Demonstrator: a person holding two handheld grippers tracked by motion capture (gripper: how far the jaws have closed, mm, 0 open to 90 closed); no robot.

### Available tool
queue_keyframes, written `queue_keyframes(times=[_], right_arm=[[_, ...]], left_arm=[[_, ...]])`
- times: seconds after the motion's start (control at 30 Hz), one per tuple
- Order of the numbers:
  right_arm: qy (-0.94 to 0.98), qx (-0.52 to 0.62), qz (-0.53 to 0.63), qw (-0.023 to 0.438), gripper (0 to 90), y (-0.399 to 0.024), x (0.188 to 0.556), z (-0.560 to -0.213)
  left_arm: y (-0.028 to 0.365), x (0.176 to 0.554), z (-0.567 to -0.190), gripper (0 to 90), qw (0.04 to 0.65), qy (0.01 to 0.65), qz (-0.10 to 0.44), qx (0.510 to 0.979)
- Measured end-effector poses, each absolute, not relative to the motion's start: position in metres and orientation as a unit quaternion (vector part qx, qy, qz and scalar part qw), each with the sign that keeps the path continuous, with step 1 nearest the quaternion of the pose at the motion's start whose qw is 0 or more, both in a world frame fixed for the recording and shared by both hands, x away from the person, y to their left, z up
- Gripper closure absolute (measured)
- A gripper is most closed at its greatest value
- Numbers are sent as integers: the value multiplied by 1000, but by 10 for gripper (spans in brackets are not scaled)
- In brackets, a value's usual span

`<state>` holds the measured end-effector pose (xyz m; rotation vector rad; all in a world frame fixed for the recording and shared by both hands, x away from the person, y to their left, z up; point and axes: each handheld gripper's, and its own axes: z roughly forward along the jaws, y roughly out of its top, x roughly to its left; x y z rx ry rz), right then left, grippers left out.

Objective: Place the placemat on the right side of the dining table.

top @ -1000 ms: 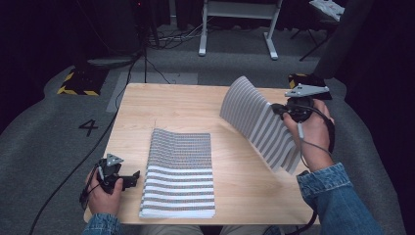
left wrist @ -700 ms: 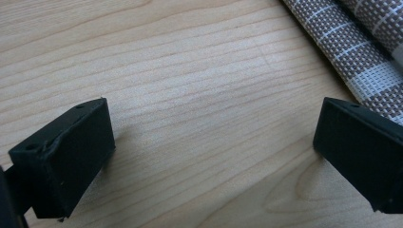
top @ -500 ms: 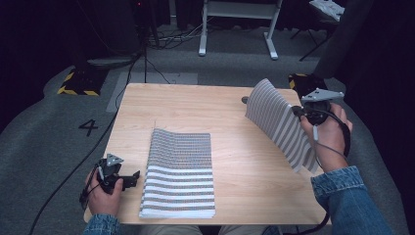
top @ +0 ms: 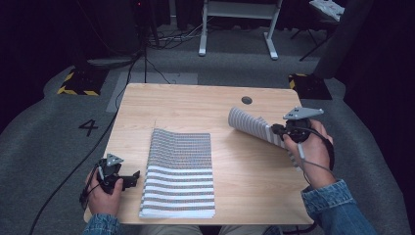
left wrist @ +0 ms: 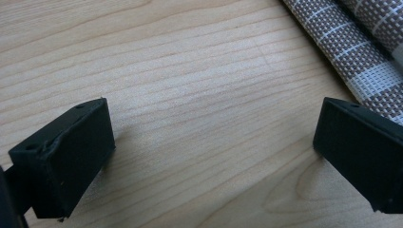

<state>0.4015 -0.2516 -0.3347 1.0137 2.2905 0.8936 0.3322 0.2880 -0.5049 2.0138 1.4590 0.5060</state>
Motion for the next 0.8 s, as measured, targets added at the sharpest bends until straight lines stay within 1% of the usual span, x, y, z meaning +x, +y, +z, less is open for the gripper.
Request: queue_keyframes(times=[0.03, 0.07, 0.1, 0.2, 0.23, 0.3, 0.33, 0.37, 0.4, 0.5, 0.6, 0.8], right_arm=[[836, 370, 326, 239, 853, -252, 401, -335], [840, 374, 326, 222, 850, -251, 401, -345], [841, 375, 323, 216, 850, -251, 401, -350], [845, 377, 316, 210, 844, -251, 401, -360], [847, 378, 313, 206, 832, -251, 402, -368], [847, 379, 311, 207, 817, -252, 402, -371], [846, 380, 310, 208, 781, -252, 402, -374], [846, 383, 312, 200, 623, -254, 404, -379], [842, 388, 323, 189, 550, -254, 404, -382], [826, 397, 361, 174, 449, -258, 403, -381], [819, 401, 369, 180, 412, -264, 403, -378], [803, 421, 369, 203, 403, -282, 402, -375]], left_arm=[[288, 332, -505, 0, 297, 549, 190, 758], [288, 332, -505, 0, 297, 549, 190, 758], [288, 332, -505, 0, 297, 549, 190, 758], [288, 332, -505, 0, 297, 549, 190, 758], [288, 332, -505, 0, 297, 549, 190, 758], [288, 332, -505, 0, 297, 549, 191, 758], [288, 332, -505, 0, 297, 549, 190, 758], [288, 332, -505, 0, 297, 549, 191, 758], [288, 332, -505, 0, 297, 549, 190, 758], [288, 332, -505, 0, 297, 549, 191, 757], [288, 332, -505, 0, 297, 549, 191, 758], [288, 332, -505, 0, 297, 549, 190, 758]])
